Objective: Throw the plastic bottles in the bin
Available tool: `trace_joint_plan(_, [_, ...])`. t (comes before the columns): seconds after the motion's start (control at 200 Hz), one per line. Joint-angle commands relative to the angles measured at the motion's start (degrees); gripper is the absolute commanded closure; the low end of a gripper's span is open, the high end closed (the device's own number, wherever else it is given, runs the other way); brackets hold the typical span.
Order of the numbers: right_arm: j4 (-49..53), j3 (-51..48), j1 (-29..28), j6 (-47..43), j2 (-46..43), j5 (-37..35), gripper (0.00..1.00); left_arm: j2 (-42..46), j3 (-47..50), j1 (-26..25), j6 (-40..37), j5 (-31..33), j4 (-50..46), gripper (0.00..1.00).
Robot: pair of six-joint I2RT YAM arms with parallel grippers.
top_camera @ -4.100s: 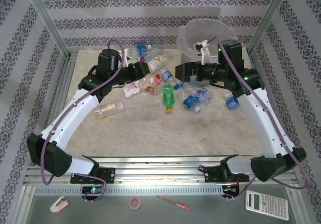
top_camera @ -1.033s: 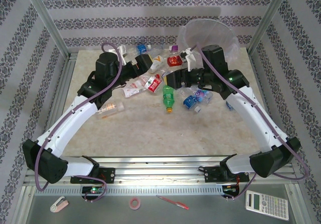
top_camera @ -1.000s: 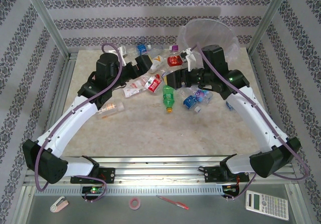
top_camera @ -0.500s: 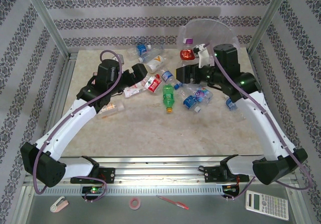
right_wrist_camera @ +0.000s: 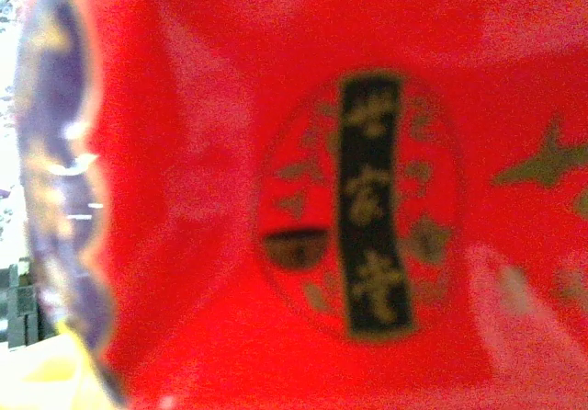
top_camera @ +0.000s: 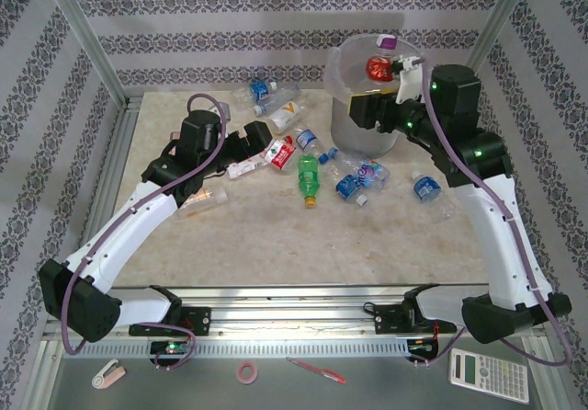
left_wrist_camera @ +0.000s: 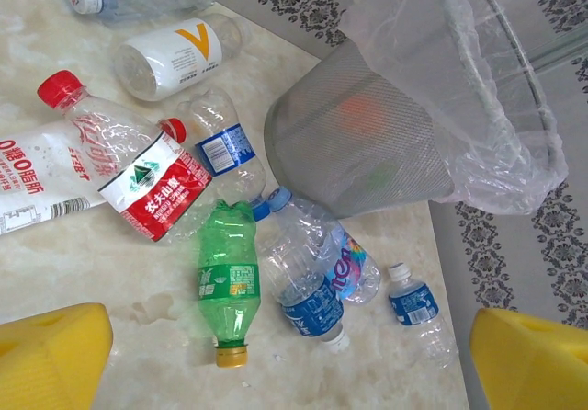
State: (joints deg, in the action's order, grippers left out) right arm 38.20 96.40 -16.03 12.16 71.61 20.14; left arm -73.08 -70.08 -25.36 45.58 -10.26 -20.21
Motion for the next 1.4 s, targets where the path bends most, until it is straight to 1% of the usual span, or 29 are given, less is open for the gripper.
trace_joint_plan(0.0, [-1.60,2.94,0.67,-2.15,-1.38,-3.15,0.54,-0.18,-0.95,0.49,-1.77,-1.00,0.17,0.00])
trace_joint_plan(0.13, [-3.19,4.92,1.20,-3.02,-1.99,-3.97,0.54,-0.56,-1.11,0.49,-2.06,-1.32,0.27,0.00])
trace_joint_plan(0.25, [-6.81,5.39,1.36,-3.35,-3.27,-5.25,0.54,-0.94,-1.20,0.47,-2.09,-1.55,0.42,0.00])
trace_joint_plan(0.45, [-14.17,4.42,1.56,-3.88,-6.35,-9.09,0.54,-1.12,-1.20,0.49,-2.34,-1.27,0.34,0.00])
trace_joint_plan(0.53, [-18.66,2.93,1.61,-4.51,-8.23,-11.37,0.56,-1.24,-1.24,0.49,-2.39,-1.28,0.43,0.00])
trace_joint_plan(0.6, [-20.57,2.65,1.55,-5.54,-9.17,-13.18,0.56,-1.36,-1.14,0.49,-2.33,-1.30,0.48,0.00])
trace_joint_plan(0.844, [-23.38,2.74,1.72,-8.13,-10.11,-15.83,0.58,-1.98,-1.32,0.48,-2.08,-1.52,1.20,0.00])
trace_joint_plan(0.849, [-23.40,2.74,1.75,-8.26,-10.15,-15.83,0.58,-2.02,-1.30,0.44,-2.08,-1.56,1.17,0.00])
trace_joint_plan(0.859, [-23.42,2.74,1.78,-8.40,-10.15,-15.83,0.53,-2.10,-1.35,0.41,-2.05,-1.57,1.25,0.00])
trace_joint_plan(0.889, [-23.51,2.81,1.72,-8.47,-10.09,-16.45,0.51,-2.23,-1.38,0.49,-2.07,-1.60,1.26,0.00])
trace_joint_plan(1.199, [-24.94,3.12,2.41,-9.21,-8.72,-16.63,0.52,-3.42,-2.12,0.45,-2.09,-1.70,1.63,0.00])
trace_joint_plan(1.394, [-24.86,4.32,3.18,-8.99,-6.90,-15.14,0.53,-4.08,-2.31,0.43,-2.33,-1.81,2.36,0.00])
